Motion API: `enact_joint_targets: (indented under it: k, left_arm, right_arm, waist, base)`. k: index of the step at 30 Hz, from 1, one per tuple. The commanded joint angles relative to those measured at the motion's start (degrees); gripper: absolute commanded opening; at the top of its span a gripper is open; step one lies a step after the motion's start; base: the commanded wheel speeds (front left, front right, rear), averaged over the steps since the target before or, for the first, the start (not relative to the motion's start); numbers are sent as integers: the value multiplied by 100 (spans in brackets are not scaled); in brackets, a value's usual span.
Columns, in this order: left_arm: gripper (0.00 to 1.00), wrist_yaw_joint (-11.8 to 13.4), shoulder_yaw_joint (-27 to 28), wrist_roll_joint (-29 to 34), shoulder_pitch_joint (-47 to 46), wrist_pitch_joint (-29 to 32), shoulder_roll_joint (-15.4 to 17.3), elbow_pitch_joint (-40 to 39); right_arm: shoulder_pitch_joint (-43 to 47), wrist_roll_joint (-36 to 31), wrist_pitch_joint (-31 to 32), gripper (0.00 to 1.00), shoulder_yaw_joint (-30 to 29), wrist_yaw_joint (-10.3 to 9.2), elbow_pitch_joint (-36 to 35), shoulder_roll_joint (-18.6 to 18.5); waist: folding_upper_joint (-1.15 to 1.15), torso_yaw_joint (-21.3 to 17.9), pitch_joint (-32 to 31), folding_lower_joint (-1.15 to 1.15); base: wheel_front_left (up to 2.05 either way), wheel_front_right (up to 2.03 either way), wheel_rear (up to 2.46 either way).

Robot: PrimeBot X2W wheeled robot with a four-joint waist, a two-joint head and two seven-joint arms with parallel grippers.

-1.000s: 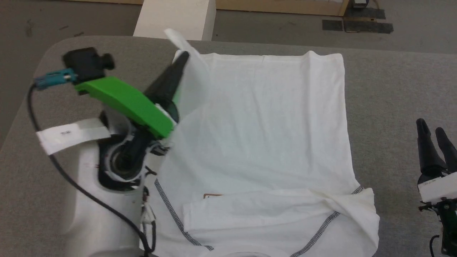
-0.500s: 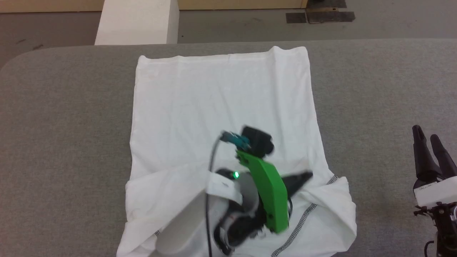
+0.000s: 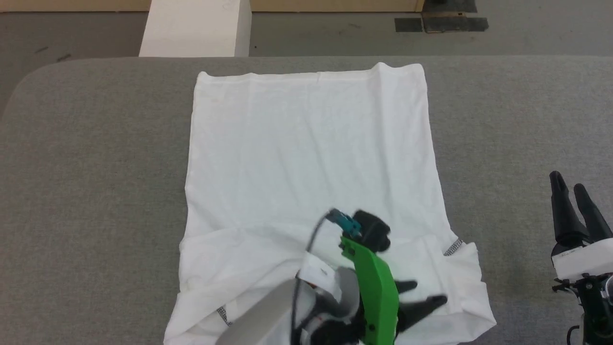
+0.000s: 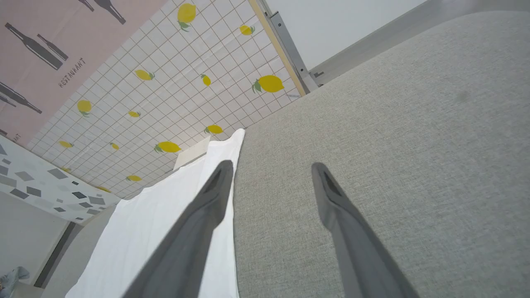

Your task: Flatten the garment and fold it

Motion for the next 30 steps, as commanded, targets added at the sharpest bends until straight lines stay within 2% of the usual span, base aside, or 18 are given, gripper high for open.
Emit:
enact_joint_targets:
  k: [1,4,6,11,13,16,21,25,28,30]
  left_arm:
    - [100,-1,171,-204,-16,-17,27,-172]
    - [100,50,740,-325,-162,-320,200,-552]
    - [100,120,1219,-280,-250,-725,360,-686]
    - [100,316,2306,541,-376,-2225,1044,-645]
    - [100,445,2540,935,-305,-2719,1322,-512]
    - [100,583,2870,1266,-98,-3492,1520,-403]
    - [100,781,3366,1653,290,-4740,1575,-437]
    - [100,929,3802,2015,498,-4962,1489,-702]
    - [100,929,4090,2313,575,-4975,1301,-1036]
    - [100,885,4191,2486,608,-4976,1193,-1173]
  right_arm:
    - [19,-42,20,100,12,-8,-19,0]
    - [-19,-90,75,100,42,-8,-63,0]
    - [-59,-127,121,100,72,-8,-96,0]
    - [-191,-244,286,100,181,-8,-186,0]
    - [-246,-275,348,100,224,-8,-209,0]
    - [-310,-332,442,100,270,-8,-227,0]
    - [-546,-665,791,100,339,-8,-242,0]
    - [-1135,-1028,1283,100,428,-8,-161,0]
    - [-1916,-1305,1788,100,417,-8,3,0]
    - [-2478,-1767,2203,100,484,-8,128,-13]
  waist:
    - [0,62,-47,0]
    - [0,106,-67,0]
    - [0,123,-72,0]
    - [0,150,-31,0]
    - [0,143,4,0]
    - [0,154,62,0]
    - [0,209,274,0]
    - [0,233,545,0]
    - [0,317,843,0]
    - [0,382,1071,0]
  base:
    - [0,0,0]
    - [0,0,0]
    - [0,0,0]
    - [0,0,0]
    - [0,0,0]
    - [0,0,0]
    - [0,0,0]
    - [0,0,0]
    - [0,0,0]
    - [0,0,0]
